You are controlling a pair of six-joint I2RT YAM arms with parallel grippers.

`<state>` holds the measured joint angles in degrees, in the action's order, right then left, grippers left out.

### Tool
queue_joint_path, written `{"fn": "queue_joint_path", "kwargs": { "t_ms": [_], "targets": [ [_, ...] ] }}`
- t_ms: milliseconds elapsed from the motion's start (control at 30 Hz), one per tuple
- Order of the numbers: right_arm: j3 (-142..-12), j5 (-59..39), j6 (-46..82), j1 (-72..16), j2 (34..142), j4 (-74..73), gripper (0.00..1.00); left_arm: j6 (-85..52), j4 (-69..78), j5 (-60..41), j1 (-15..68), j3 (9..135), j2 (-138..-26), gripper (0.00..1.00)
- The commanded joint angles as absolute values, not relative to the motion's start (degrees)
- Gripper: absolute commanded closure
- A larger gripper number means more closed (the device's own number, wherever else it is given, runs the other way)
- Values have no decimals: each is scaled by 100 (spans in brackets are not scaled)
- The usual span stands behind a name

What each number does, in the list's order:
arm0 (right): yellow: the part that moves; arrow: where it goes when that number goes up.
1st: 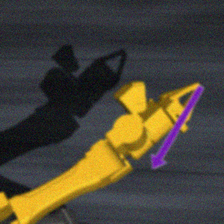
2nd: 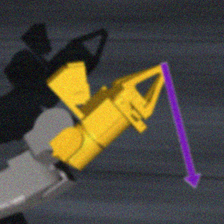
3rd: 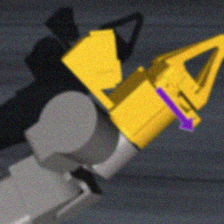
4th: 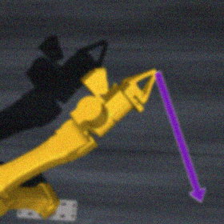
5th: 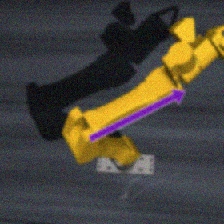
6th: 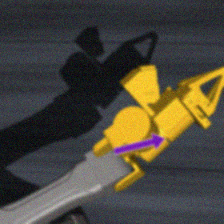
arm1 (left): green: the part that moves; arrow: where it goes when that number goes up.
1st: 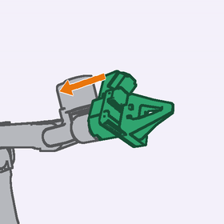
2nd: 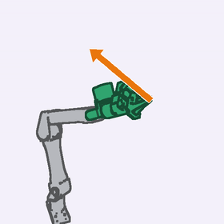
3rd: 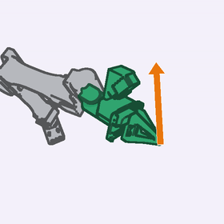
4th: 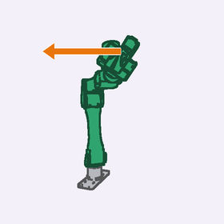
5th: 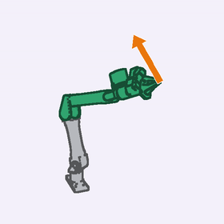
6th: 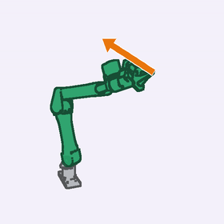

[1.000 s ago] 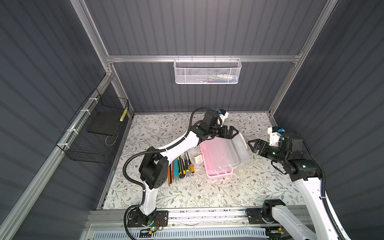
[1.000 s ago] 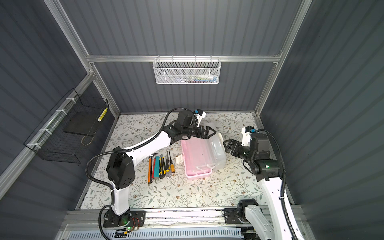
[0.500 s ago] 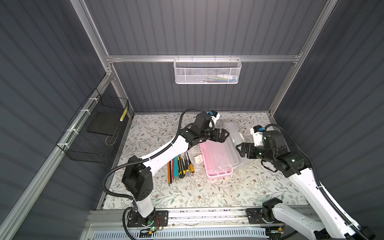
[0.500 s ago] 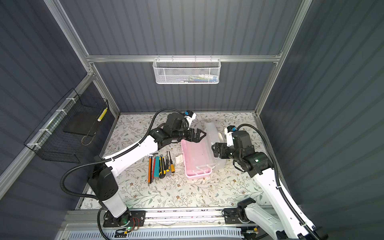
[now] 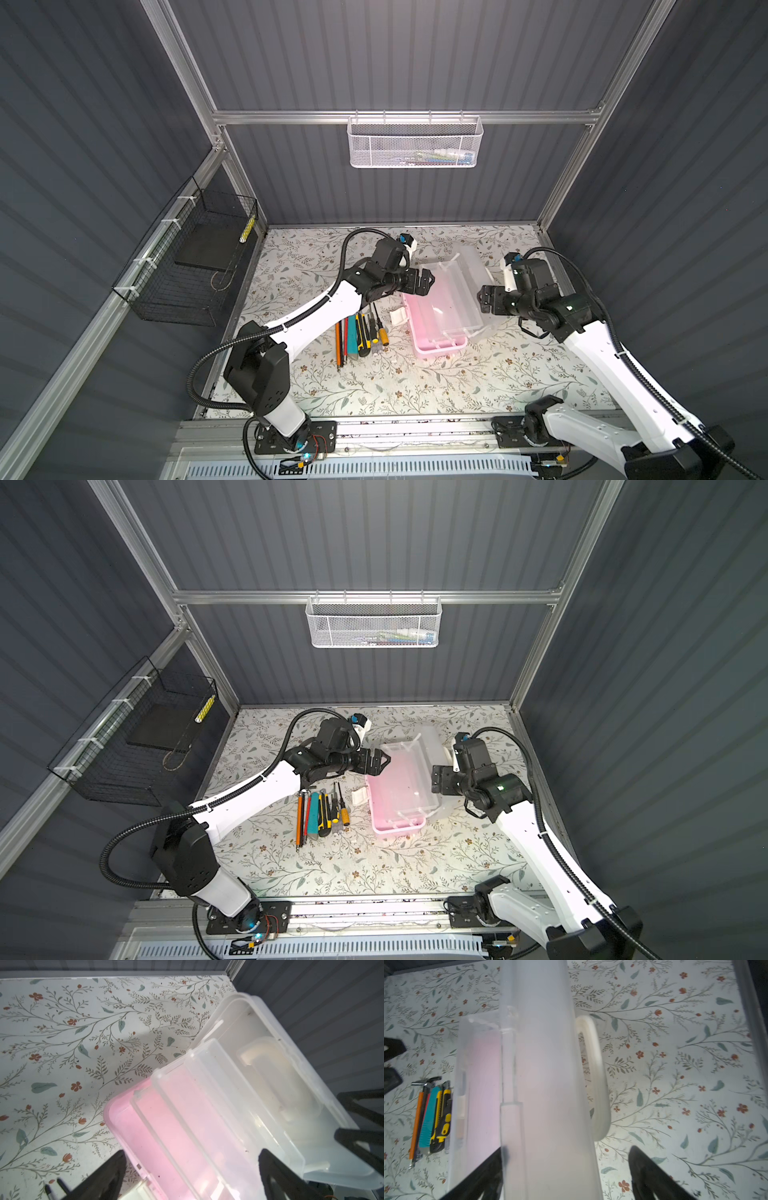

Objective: Pack the tool kit

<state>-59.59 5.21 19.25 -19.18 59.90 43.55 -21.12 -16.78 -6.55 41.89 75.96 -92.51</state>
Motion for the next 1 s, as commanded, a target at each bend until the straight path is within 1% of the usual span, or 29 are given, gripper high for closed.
{"fn": "queue_joint_path", "kwargs": {
  "t_ms": [0, 100, 267, 400, 533, 633, 767, 967],
  "targets": [
    [-5844, 809, 2040, -1611, 5947, 4487, 11, -2075, -1605, -586, 4144, 7367, -8955, 0],
    [-5745, 754, 2110, -1430, 5868, 4453, 11, -2149, -1548, -547, 4129, 7145, -8868, 0],
    [-5546, 118, 2138, -1424, 5752, 4075, 12, -2230, -1424, -571, 4131, 6891, -8990, 1],
    [-5616, 138, 2153, -1458, 5798, 4201, 14, -2318, -1325, -492, 4131, 6822, -9055, 1],
    [-5621, -130, 2158, -1609, 5707, 4106, 16, -2364, -1284, -357, 4121, 6772, -9126, 1],
    [-5701, -220, 2200, -1804, 5738, 4104, 17, -2372, -1434, -172, 4026, 6812, -9178, 1],
    [-5734, -168, 2470, -2290, 5867, 3992, 20, -2479, -1784, 196, 3633, 6721, -9023, 1],
    [-5761, -52, 2871, -3048, 6206, 3650, 23, -2391, -2517, 1319, 3455, 6349, -8477, 3]
  ]
}}
